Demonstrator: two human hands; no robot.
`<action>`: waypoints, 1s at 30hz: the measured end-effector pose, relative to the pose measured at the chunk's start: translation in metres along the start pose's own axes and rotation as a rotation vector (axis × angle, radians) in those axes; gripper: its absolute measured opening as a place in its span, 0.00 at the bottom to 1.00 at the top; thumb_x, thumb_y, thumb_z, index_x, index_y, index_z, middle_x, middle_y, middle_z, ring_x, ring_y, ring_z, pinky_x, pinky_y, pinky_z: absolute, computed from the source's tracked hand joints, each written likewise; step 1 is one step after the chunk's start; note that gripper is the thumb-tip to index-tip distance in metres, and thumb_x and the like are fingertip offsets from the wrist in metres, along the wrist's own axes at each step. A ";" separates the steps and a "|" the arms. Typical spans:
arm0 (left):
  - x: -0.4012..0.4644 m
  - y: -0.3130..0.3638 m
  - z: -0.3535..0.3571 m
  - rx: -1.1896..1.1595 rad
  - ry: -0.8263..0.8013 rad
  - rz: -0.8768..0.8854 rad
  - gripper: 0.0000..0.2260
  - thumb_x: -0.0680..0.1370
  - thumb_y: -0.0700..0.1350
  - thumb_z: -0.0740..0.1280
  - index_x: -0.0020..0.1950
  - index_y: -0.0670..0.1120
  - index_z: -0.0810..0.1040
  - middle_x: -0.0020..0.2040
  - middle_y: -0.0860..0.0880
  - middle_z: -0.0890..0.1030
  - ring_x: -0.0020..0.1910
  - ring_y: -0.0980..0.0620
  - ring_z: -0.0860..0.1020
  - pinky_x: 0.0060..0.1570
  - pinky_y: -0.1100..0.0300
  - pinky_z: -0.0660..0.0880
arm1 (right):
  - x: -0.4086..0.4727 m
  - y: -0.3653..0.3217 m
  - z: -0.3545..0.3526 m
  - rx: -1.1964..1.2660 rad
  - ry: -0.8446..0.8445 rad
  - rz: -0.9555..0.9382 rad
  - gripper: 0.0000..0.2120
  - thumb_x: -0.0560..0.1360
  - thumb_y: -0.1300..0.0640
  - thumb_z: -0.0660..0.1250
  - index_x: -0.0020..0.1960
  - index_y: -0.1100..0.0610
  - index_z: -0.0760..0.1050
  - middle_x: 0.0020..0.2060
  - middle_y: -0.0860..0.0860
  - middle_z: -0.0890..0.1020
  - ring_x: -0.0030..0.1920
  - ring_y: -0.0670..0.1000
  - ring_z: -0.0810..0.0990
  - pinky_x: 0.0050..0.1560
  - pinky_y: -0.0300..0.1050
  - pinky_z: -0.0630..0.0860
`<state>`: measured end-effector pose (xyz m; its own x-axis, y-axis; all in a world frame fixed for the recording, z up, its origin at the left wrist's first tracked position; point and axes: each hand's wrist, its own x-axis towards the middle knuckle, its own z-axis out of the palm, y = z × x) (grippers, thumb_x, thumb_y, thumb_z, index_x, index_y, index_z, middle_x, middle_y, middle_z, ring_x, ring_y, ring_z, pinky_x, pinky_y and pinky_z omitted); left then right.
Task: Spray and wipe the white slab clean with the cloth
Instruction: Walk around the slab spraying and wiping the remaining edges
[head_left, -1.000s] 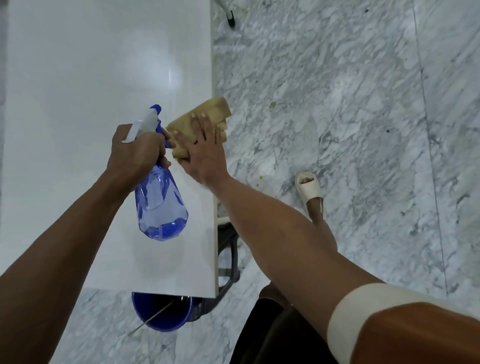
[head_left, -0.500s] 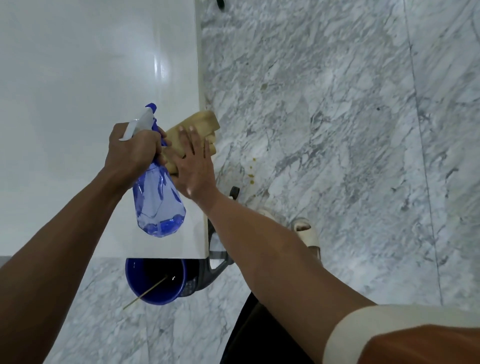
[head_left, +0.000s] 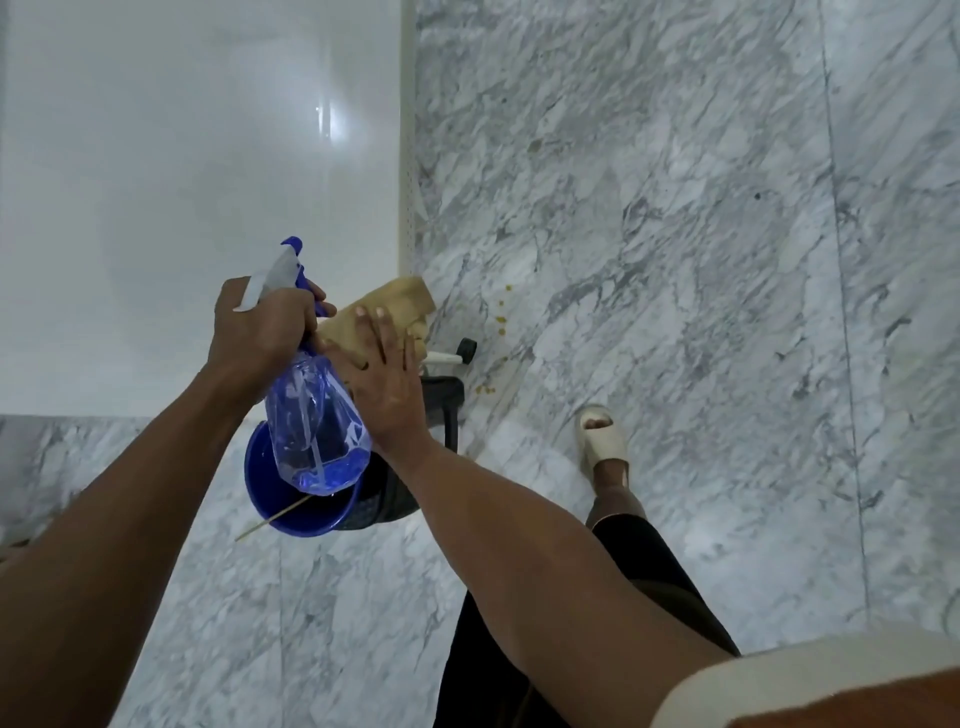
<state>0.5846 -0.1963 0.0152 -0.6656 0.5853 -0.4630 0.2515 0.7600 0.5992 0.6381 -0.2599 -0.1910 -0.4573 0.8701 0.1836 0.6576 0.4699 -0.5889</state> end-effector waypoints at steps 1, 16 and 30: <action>-0.007 -0.007 -0.004 -0.001 0.001 0.003 0.12 0.64 0.32 0.59 0.42 0.39 0.79 0.48 0.34 0.84 0.25 0.52 0.77 0.39 0.52 0.82 | -0.007 -0.002 -0.002 0.022 0.008 -0.006 0.24 0.82 0.39 0.55 0.74 0.47 0.69 0.78 0.60 0.59 0.80 0.63 0.51 0.75 0.64 0.54; -0.061 -0.101 -0.052 0.140 -0.068 0.093 0.12 0.69 0.31 0.60 0.45 0.40 0.80 0.48 0.39 0.85 0.25 0.50 0.77 0.30 0.60 0.80 | -0.026 -0.019 -0.014 -0.114 -0.208 0.083 0.25 0.79 0.48 0.60 0.76 0.44 0.65 0.80 0.55 0.55 0.80 0.59 0.48 0.76 0.59 0.51; -0.077 -0.096 -0.037 0.104 -0.090 0.087 0.11 0.68 0.31 0.60 0.43 0.40 0.79 0.47 0.38 0.85 0.28 0.48 0.76 0.32 0.58 0.80 | -0.093 -0.028 -0.013 0.187 -0.027 0.032 0.24 0.74 0.55 0.68 0.70 0.52 0.74 0.76 0.60 0.65 0.78 0.62 0.56 0.72 0.64 0.62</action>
<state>0.5855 -0.3248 0.0177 -0.5739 0.6695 -0.4717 0.3799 0.7279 0.5709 0.6703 -0.3525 -0.1812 -0.4555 0.8787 0.1430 0.5501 0.4041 -0.7308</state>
